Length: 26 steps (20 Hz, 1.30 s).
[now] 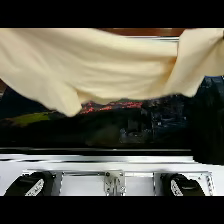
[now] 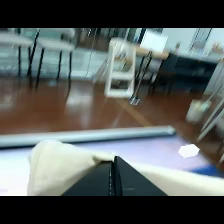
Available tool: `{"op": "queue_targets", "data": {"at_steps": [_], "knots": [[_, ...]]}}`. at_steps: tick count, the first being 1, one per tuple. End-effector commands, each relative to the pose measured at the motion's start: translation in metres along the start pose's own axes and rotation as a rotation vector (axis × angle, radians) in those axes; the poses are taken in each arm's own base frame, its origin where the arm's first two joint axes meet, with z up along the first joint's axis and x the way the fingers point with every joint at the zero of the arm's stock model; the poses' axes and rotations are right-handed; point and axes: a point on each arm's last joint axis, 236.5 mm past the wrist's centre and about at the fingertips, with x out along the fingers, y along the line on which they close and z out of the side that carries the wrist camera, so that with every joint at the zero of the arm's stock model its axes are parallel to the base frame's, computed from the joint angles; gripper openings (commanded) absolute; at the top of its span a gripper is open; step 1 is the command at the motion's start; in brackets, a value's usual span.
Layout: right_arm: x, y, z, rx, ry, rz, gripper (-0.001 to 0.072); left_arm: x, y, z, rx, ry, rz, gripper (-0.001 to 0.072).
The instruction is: Fold the shirts.
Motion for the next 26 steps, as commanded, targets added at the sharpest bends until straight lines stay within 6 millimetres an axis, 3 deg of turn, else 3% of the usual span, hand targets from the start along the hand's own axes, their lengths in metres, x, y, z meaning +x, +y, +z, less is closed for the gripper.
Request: {"op": "queue_targets", "data": {"at_steps": [1,4,7,10,11,13,17,19,23,26], "knots": [[-0.012,0.010,-0.051,0.026,0.225,0.027,0.0057,-0.026,0.035,-0.081,0.048,0.361,0.157,0.0033],[-0.012,0.007,-0.134,0.096,0.560,0.050,0.0057,-0.036,0.057,-0.140,-0.004,0.539,0.234,0.0033],[0.006,0.011,-0.207,0.178,0.776,0.105,0.0057,-0.038,0.064,-0.227,-0.175,0.721,0.256,0.0033],[0.057,-0.001,-0.268,0.265,0.826,0.089,0.0057,-0.037,0.064,-0.324,-0.344,0.923,0.247,0.0033],[0.080,-0.008,-0.285,0.293,0.816,0.073,0.0057,-0.031,0.066,-0.345,-0.393,0.942,0.251,0.0033],[0.127,-0.026,-0.306,0.338,0.781,0.041,0.0057,-0.007,0.073,-0.367,-0.458,0.905,0.248,0.0034],[0.230,-0.064,-0.324,0.523,0.563,-0.054,0.0057,0.064,0.114,-0.364,-0.503,0.690,0.302,0.0034],[0.264,-0.079,-0.335,0.661,0.472,-0.108,0.0057,0.092,0.137,-0.372,-0.523,0.623,0.342,0.0034],[0.293,-0.068,-0.388,0.911,0.517,-0.110,0.0057,0.122,0.169,-0.424,-0.578,0.639,0.414,0.0034],[0.297,-0.049,-0.422,0.997,0.608,-0.075,0.0058,0.129,0.167,-0.469,-0.694,0.717,0.433,0.0035]]}}
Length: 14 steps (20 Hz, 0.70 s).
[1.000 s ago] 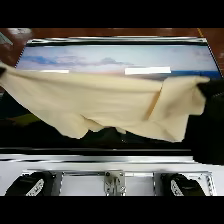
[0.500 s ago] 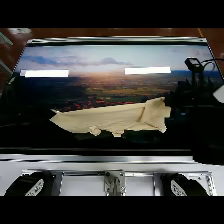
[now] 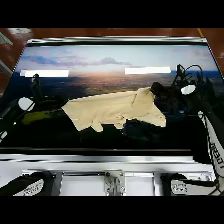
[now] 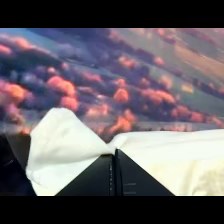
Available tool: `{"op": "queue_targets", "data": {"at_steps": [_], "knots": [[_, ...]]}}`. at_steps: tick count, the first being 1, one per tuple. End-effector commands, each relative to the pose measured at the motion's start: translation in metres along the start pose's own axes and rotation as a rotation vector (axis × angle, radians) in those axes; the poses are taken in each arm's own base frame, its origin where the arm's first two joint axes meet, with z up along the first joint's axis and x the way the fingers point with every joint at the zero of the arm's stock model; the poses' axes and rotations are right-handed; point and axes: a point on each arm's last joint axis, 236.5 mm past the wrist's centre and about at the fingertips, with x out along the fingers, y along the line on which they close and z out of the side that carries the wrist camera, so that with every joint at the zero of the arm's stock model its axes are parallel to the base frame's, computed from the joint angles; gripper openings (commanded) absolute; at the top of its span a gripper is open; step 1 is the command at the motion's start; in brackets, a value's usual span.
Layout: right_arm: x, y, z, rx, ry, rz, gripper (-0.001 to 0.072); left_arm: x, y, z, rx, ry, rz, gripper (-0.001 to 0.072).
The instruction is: Fold the shirts.
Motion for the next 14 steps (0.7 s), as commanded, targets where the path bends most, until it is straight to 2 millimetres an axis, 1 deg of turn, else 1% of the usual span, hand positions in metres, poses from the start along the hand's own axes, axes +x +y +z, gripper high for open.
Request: {"op": "queue_targets", "data": {"at_steps": [1,2,3,4,5,6,7,8,9,10,11,12,13,14], "knots": [[0.029,-0.008,-0.022,0.157,0.067,0.038,0.0066,0.042,0.013,-0.014,-0.124,0.043,0.004,0.0035],[0.030,-0.005,-0.023,0.180,0.073,0.053,0.0088,0.047,0.012,-0.018,-0.155,0.056,-0.002,0.0036],[0.030,-0.002,-0.022,0.194,0.070,0.063,0.0231,0.049,0.012,-0.018,-0.170,0.059,-0.005,0.0047],[0.026,0.002,-0.019,0.198,0.070,0.079,0.0457,0.046,0.014,-0.014,-0.173,0.051,-0.005,0.0147],[0.019,0.007,-0.015,0.173,0.079,0.099,0.0517,0.042,0.016,-0.007,-0.183,0.047,-0.006,0.0318],[0.008,0.012,-0.009,0.141,0.087,0.126,0.0517,0.036,0.020,0.002,-0.196,0.056,-0.005,0.0519],[-0.008,0.014,0.000,0.100,0.091,0.148,0.0517,0.026,0.029,0.008,-0.209,0.087,0.001,0.0621],[-0.026,0.012,0.009,0.061,0.097,0.151,0.0517,0.015,0.039,0.012,-0.221,0.128,0.011,0.0620],[-0.047,0.002,0.016,0.020,0.105,0.131,0.0517,0.001,0.054,0.012,-0.230,0.184,0.027,0.0608],[-0.068,-0.015,0.020,-0.010,0.119,0.095,0.0517,-0.012,0.068,0.006,-0.243,0.243,0.046,0.0592],[-0.085,-0.032,0.019,-0.018,0.139,0.061,0.0517,-0.023,0.083,-0.004,-0.270,0.305,0.063,0.0592],[-0.102,-0.051,0.009,-0.009,0.190,0.033,0.0517,-0.030,0.093,-0.017,-0.283,0.365,0.069,0.0592],[-0.115,-0.065,-0.006,0.011,0.262,0.023,0.0517,-0.034,0.099,-0.034,-0.280,0.422,0.068,0.0593],[-0.126,-0.080,-0.023,0.044,0.333,0.017,0.0517,-0.033,0.103,-0.048,-0.287,0.457,0.071,0.0596]]}}
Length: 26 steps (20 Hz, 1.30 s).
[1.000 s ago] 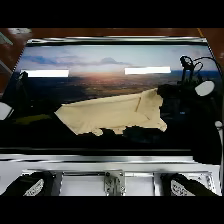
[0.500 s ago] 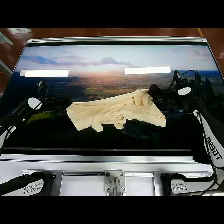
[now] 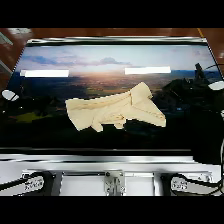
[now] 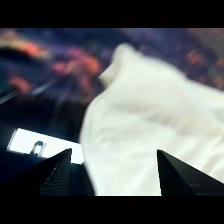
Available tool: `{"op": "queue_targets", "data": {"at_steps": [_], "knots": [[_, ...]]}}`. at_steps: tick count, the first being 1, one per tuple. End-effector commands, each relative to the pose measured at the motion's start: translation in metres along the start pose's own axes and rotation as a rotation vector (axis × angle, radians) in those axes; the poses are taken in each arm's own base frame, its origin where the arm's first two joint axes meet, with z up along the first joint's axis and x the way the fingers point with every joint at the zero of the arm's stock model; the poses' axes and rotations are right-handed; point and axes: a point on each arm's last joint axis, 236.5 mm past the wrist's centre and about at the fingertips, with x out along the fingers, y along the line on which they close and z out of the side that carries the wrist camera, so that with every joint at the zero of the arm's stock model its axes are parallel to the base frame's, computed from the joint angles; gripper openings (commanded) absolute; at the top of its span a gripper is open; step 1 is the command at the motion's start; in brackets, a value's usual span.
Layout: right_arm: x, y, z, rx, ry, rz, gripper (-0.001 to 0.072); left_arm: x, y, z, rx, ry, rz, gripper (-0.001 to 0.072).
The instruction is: Fold the shirts.
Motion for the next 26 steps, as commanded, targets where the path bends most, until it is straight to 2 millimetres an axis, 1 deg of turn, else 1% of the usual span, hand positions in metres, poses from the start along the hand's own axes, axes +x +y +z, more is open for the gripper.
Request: {"op": "queue_targets", "data": {"at_steps": [1,2,3,5,6,8,10,13,15,16,17,18,19,20,21,23,24,26], "knots": [[-0.044,-0.046,-0.058,0.054,0.227,-0.046,0.0518,-0.001,0.036,-0.047,-0.032,0.195,0.031,0.0602],[-0.046,-0.054,-0.071,0.092,0.259,-0.042,0.0518,0.007,0.041,-0.055,-0.048,0.202,0.034,0.0606],[-0.045,-0.060,-0.080,0.123,0.272,-0.039,0.0518,0.016,0.043,-0.062,-0.065,0.201,0.030,0.0606],[-0.037,-0.067,-0.092,0.158,0.283,-0.042,0.0518,0.035,0.036,-0.070,-0.090,0.180,-0.014,0.0606],[-0.031,-0.066,-0.095,0.171,0.275,-0.036,0.0518,0.043,0.030,-0.071,-0.099,0.165,-0.039,0.0606],[-0.021,-0.065,-0.093,0.176,0.251,-0.036,0.0518,0.058,0.020,-0.074,-0.103,0.165,-0.070,0.0605],[-0.016,-0.062,-0.091,0.156,0.242,-0.044,0.0518,0.070,0.011,-0.078,-0.117,0.178,-0.099,0.0604],[-0.014,-0.060,-0.092,0.145,0.246,-0.046,0.0518,0.085,0.004,-0.083,-0.130,0.191,-0.113,0.0603],[-0.014,-0.061,-0.093,0.142,0.250,-0.052,0.0518,0.092,-0.002,-0.086,-0.129,0.189,-0.121,0.0585],[-0.014,-0.062,-0.093,0.142,0.250,-0.053,0.0518,0.094,-0.004,-0.087,-0.129,0.190,-0.122,0.0514],[-0.014,-0.062,-0.093,0.142,0.252,-0.055,0.0518,0.096,-0.005,-0.089,-0.125,0.190,-0.119,0.0323],[-0.015,-0.063,-0.094,0.145,0.257,-0.061,0.0518,0.097,-0.005,-0.090,-0.120,0.193,-0.119,0.0156],[-0.016,-0.067,-0.099,0.144,0.276,-0.079,0.0539,0.096,-0.006,-0.090,-0.104,0.194,-0.122,0.0061],[-0.019,-0.074,-0.107,0.140,0.310,-0.110,0.0655,0.095,-0.007,-0.091,-0.090,0.195,-0.125,0.0035],[-0.023,-0.083,-0.117,0.136,0.352,-0.151,0.0676,0.093,-0.009,-0.091,-0.074,0.194,-0.130,0.0035],[-0.033,-0.101,-0.132,0.143,0.417,-0.239,0.0676,0.089,-0.012,-0.091,-0.036,0.192,-0.143,0.0035],[-0.035,-0.105,-0.136,0.150,0.434,-0.258,0.0676,0.086,-0.015,-0.091,-0.022,0.187,-0.148,0.0035],[-0.033,-0.108,-0.142,0.178,0.461,-0.260,0.0676,0.081,-0.019,-0.088,-0.004,0.173,-0.158,0.0035]]}}
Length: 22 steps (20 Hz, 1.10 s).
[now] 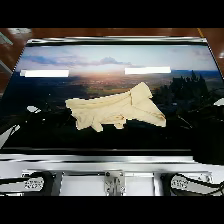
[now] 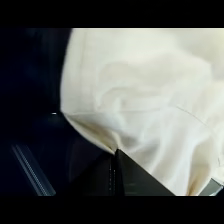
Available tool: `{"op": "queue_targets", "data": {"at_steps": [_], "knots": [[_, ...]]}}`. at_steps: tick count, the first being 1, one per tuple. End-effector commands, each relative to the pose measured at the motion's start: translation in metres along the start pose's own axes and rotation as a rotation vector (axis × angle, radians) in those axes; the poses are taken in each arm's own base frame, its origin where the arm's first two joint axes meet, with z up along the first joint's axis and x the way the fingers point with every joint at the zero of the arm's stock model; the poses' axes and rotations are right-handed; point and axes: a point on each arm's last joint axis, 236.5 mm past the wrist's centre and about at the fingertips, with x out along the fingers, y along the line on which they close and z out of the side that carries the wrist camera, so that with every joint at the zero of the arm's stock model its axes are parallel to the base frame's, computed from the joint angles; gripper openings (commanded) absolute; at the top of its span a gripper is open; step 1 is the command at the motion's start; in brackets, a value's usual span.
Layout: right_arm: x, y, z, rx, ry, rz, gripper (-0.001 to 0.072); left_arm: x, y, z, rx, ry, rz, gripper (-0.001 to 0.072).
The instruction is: Fold the shirts.
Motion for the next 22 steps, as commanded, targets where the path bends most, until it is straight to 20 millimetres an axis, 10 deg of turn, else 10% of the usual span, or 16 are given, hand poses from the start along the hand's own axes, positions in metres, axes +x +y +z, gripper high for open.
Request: {"op": "queue_targets", "data": {"at_steps": [1,15,16,19,22], "knots": [[0.008,-0.017,-0.017,0.040,0.091,-0.049,0.0676,-0.007,-0.009,0.000,0.044,-0.014,-0.016,0.0035],[0.065,0.004,0.011,0.215,0.092,0.168,0.0669,-0.036,-0.047,0.011,0.159,-0.073,-0.075,0.0035],[0.070,0.006,0.009,0.203,0.104,0.159,0.0590,-0.038,-0.051,0.014,0.166,-0.081,-0.080,0.0035],[0.077,0.024,0.010,0.139,0.107,0.149,0.0056,-0.048,-0.069,0.021,0.203,-0.090,-0.105,0.0035],[0.039,0.059,0.020,-0.093,0.062,0.190,0.0056,-0.088,-0.105,0.036,0.351,-0.144,-0.127,0.0032]]}}
